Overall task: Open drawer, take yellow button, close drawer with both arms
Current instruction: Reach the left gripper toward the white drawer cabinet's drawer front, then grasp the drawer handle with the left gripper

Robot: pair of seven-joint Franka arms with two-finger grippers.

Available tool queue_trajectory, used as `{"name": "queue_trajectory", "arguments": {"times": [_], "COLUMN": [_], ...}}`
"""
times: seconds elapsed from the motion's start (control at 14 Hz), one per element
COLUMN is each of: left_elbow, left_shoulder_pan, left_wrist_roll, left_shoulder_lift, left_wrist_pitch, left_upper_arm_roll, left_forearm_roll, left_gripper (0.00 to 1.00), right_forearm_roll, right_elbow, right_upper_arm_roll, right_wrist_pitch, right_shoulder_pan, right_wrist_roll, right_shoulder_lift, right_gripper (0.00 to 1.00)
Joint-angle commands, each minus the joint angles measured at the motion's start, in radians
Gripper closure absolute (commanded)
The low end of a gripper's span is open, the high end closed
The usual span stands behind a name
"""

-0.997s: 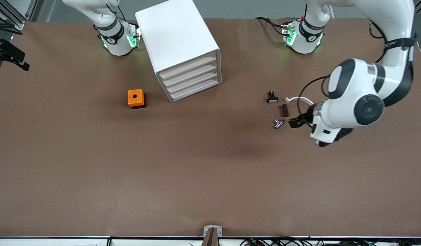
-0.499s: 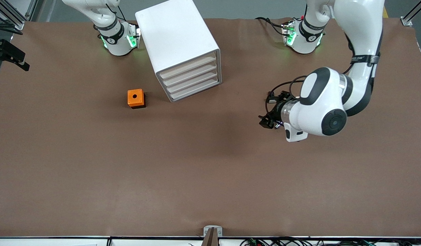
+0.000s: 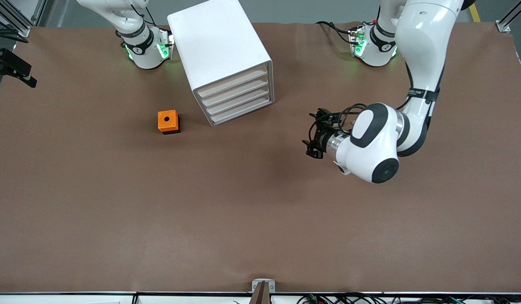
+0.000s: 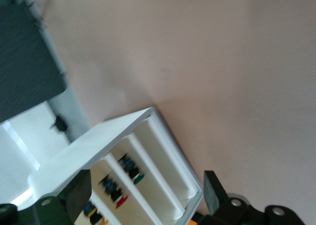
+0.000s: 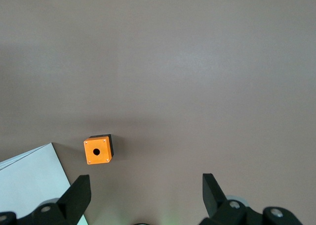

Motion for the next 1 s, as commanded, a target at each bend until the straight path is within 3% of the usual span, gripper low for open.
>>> {"name": "queue_trajectory", "arguments": {"times": [0.0, 0.5, 0.93], "left_elbow": [0.04, 0.04, 0.037], "left_shoulder_pan": [-0.01, -0.03, -0.076], "left_wrist_roll": [-0.154, -0.366, -0.387], "left_shoulder_lift": [0.056, 0.115, 0.144], "left_wrist_pitch": [-0.065, -0.16, -0.171], "left_upper_arm_roll": [-0.013, -0.045, -0.045], "left_forearm_roll": [-0.087, -0.301, -0.378], "left_gripper": [0.0, 0.0, 0.0], "right_forearm_roll": [0.0, 0.0, 0.003], "right_elbow": [-0.002, -0.001, 0.011], "right_upper_arm_roll": [0.014, 0.009, 0.008], "right_wrist_pitch": [0.001, -0.004, -0.007], "right_shoulder_pan": [-0.008, -0.015, -0.014], "right_wrist_roll": [-0.004, -0.015, -0.014], "right_shoulder_lift": [-0.01, -0.008, 0.001], "right_gripper": [0.0, 0.0, 0.0]}}
